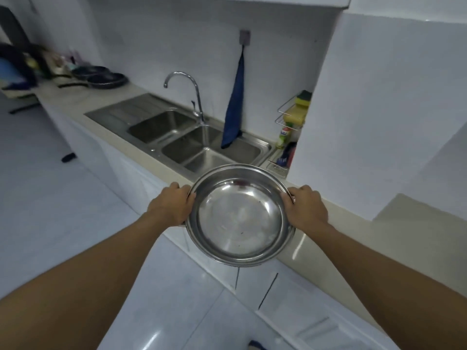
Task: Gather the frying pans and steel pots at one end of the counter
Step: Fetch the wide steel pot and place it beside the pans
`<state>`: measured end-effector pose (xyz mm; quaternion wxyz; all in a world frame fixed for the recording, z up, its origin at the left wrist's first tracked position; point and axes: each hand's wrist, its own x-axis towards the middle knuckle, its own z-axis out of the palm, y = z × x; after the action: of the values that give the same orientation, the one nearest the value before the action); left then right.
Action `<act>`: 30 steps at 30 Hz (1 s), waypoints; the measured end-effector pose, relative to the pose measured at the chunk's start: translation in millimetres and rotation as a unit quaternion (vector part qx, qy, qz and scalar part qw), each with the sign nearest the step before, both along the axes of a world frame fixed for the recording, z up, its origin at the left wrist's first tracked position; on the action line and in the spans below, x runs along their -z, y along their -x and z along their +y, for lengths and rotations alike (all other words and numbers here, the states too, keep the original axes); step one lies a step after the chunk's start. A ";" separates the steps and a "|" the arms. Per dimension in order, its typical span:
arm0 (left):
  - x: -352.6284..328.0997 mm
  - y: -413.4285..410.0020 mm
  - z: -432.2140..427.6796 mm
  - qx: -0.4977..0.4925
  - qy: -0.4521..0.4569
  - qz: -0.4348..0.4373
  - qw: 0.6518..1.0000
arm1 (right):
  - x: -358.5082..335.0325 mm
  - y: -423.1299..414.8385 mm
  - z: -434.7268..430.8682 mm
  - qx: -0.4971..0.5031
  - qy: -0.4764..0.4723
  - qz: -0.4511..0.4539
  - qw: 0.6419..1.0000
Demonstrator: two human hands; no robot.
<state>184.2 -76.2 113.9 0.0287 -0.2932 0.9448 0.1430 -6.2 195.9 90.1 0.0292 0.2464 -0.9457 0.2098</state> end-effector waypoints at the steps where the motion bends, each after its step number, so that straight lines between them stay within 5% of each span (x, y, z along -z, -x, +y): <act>1: -1.8 -9.1 -12.7 -0.015 0.003 -0.003 1.000 | -1.8 -1.6 -18.9 -0.015 0.000 0.001 1.000; 13: 0.8 -72.0 -171.7 -0.177 0.007 0.000 0.984 | 2.6 7.8 -250.5 -0.176 -0.001 -0.005 0.984; 30: 5.3 -93.7 -382.0 -0.309 -0.012 -0.020 0.951 | 11.8 24.0 -530.3 -0.277 -0.036 -0.038 0.959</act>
<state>277.9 -458.1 108.5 0.0056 -0.5737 0.8052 0.1498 -30.1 -334.4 78.3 -0.0747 0.4916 -0.8477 0.1851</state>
